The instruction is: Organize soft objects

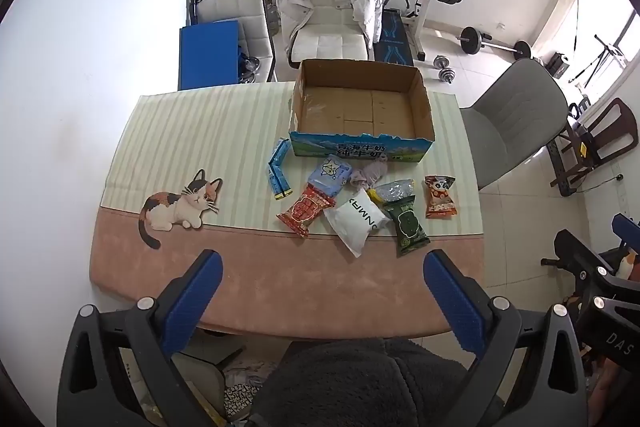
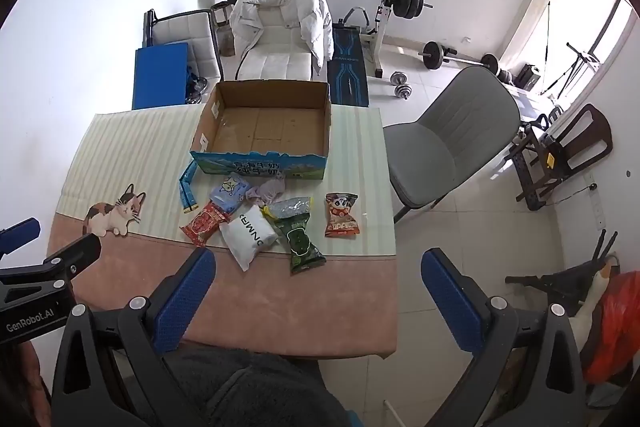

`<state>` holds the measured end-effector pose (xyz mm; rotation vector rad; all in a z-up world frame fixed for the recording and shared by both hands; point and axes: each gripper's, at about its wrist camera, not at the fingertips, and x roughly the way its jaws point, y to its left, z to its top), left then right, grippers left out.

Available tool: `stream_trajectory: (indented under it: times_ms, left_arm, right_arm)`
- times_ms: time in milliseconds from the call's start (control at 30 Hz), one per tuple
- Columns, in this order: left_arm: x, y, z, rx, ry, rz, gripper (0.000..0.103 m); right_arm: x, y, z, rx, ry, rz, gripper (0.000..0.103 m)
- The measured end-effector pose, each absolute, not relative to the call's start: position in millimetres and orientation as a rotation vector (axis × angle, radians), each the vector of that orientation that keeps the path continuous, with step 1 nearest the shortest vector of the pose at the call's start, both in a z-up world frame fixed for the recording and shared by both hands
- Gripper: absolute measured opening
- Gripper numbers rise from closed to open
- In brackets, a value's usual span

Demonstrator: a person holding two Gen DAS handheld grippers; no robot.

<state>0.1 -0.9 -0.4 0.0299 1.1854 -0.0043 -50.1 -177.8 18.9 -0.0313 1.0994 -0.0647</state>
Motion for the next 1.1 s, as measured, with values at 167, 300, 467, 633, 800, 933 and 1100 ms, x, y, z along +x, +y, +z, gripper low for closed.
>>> stream_trajectory:
  times_ms: [167, 300, 467, 633, 800, 933, 1100]
  left_arm:
    - [1, 5, -3, 0.025, 1.199, -0.005, 0.103]
    - [0, 6, 2, 0.012, 1.2, -0.005, 0.103]
    - [0, 6, 4, 0.012, 1.198, -0.006, 0.103]
    - [-2, 8, -1, 0.008, 1.188, -0.01, 0.103]
    - [-5, 9, -1, 0.011, 1.177, -0.014, 0.103]
    - [-6, 7, -2, 0.016, 1.172, -0.014, 0.103]
    - [-8, 5, 2, 0.022, 1.163, -0.012, 0.103]
  right_arm:
    - [-49, -178, 19, -0.035, 1.099, -0.086, 0.103]
    - [-50, -176, 15, -0.024, 1.101, -0.087, 0.103]
    - [-46, -172, 15, -0.05, 1.114, -0.07, 0.103]
    - [-53, -164, 16, -0.059, 1.098, -0.073, 0.103]
    - [-53, -163, 17, -0.06, 1.101, -0.073, 0.103]
    - [-54, -165, 18, -0.057, 1.097, -0.073, 0.103]
    - [-58, -167, 20, -0.044, 1.09, -0.076, 0.103]
